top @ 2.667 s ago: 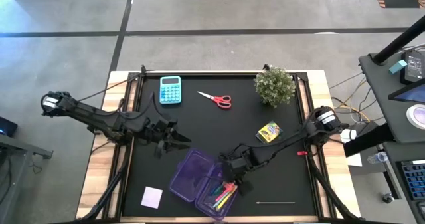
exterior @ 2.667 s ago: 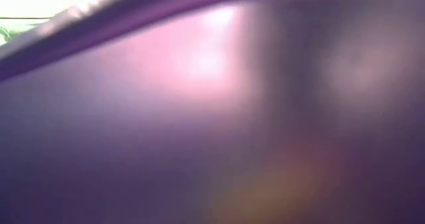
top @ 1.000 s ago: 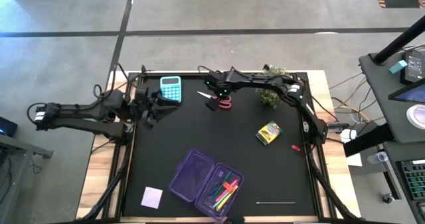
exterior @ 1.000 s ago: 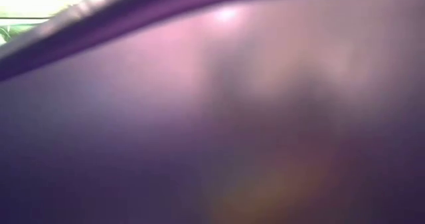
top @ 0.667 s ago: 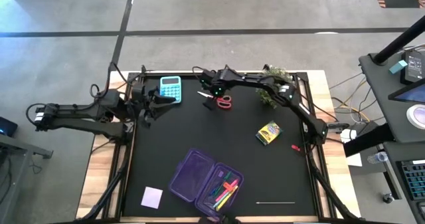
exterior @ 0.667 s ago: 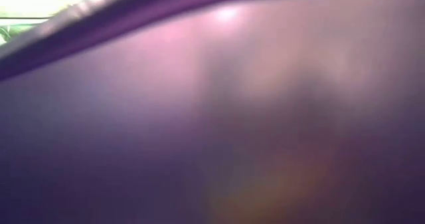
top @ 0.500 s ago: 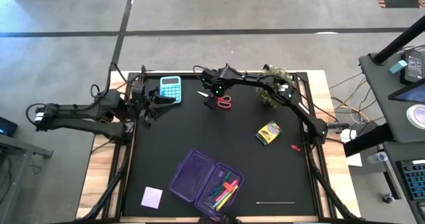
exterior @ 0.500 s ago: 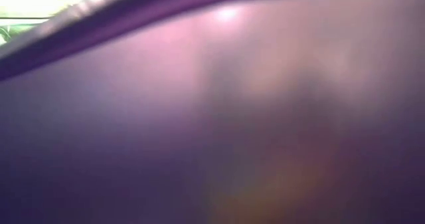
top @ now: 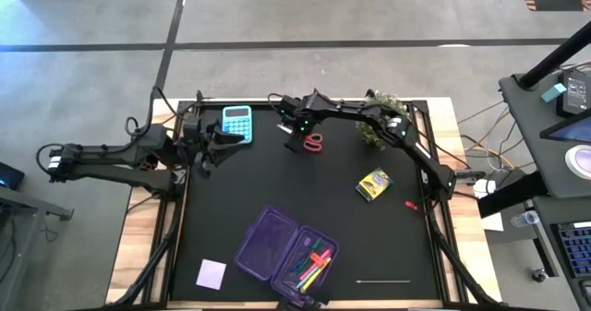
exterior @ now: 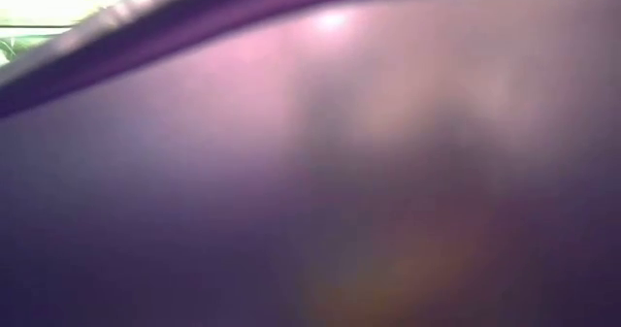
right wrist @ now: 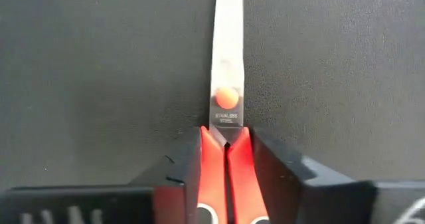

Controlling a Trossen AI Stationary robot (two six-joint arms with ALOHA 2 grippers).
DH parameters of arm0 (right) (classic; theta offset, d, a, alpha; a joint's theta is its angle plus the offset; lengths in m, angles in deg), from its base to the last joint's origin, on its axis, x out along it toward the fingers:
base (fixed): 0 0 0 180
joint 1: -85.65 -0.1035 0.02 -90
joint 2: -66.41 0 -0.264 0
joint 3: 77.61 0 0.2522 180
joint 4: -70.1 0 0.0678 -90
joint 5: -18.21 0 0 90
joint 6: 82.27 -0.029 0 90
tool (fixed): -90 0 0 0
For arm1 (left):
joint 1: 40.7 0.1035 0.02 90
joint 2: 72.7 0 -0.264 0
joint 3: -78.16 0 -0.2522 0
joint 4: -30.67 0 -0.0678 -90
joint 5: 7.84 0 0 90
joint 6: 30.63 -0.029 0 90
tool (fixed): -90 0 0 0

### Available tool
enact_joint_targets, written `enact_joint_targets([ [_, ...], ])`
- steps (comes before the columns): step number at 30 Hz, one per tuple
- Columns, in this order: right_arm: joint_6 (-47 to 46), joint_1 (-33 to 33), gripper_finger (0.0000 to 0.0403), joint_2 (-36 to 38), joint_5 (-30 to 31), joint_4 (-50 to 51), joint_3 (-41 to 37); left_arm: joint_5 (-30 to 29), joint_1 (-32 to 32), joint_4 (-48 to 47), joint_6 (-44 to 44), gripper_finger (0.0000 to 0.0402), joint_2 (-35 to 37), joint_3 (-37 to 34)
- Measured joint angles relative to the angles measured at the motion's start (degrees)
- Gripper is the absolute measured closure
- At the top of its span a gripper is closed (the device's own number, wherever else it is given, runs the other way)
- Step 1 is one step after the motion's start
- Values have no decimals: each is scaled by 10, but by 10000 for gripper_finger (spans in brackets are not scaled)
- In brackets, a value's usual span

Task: Pack school essentials
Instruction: Put the scissors into the purple supply box

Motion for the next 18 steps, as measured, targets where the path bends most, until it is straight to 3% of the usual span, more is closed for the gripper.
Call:
enact_joint_targets([
  [3,0,0,322,0,1,1,0,0,0,-2,-1,260,5,0],
  [18,-13,0,331,63,0,24,10,0,0,-19,-16,260,24,-4],
])
